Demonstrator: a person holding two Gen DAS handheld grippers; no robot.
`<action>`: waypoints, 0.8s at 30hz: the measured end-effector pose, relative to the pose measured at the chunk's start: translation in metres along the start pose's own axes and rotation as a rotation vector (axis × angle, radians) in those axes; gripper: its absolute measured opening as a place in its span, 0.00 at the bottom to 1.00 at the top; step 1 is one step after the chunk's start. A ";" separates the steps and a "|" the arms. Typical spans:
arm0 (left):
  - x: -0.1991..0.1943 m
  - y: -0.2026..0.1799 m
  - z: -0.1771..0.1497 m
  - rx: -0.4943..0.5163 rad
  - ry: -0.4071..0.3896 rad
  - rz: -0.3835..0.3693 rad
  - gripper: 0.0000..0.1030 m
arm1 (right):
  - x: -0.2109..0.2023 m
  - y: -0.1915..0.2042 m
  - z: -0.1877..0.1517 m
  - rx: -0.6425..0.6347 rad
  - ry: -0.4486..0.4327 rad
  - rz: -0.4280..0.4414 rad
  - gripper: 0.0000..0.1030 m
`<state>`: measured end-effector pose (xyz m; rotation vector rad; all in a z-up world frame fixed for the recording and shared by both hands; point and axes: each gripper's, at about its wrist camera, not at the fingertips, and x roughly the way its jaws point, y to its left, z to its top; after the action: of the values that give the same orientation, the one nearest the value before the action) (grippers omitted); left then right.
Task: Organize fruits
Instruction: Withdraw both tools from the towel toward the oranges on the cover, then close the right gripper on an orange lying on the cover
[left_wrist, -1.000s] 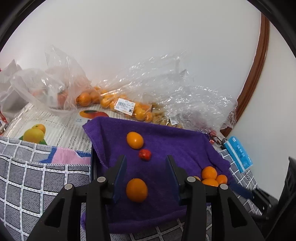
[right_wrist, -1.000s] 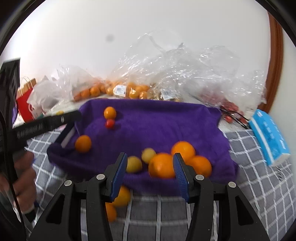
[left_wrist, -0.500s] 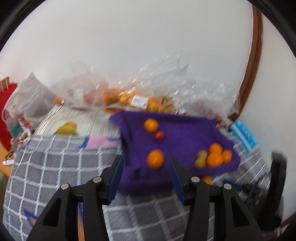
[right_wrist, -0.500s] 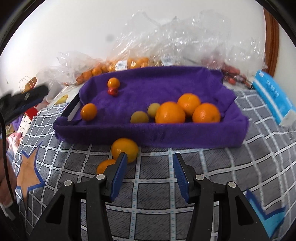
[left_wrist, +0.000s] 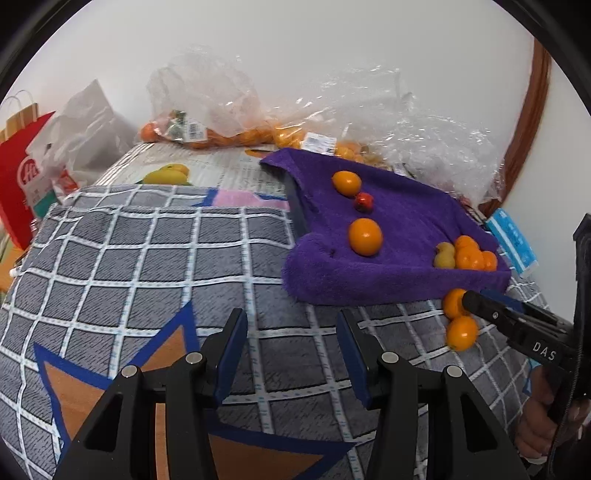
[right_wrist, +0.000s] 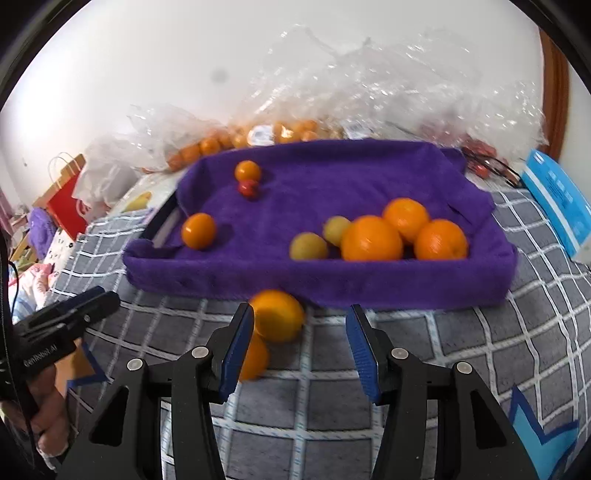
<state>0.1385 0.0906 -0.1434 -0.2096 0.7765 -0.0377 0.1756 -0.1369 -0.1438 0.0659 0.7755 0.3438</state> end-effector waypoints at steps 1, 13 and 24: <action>0.001 0.002 0.000 -0.008 0.007 -0.002 0.46 | 0.003 0.003 0.002 -0.006 0.005 0.005 0.50; 0.001 -0.005 -0.001 0.021 0.013 -0.052 0.46 | -0.007 -0.014 -0.002 0.032 -0.006 0.000 0.35; 0.009 -0.004 -0.004 0.013 0.070 -0.004 0.46 | -0.006 -0.047 -0.028 0.022 0.057 -0.077 0.35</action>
<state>0.1419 0.0848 -0.1514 -0.1979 0.8454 -0.0538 0.1647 -0.1848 -0.1685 0.0475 0.8362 0.2651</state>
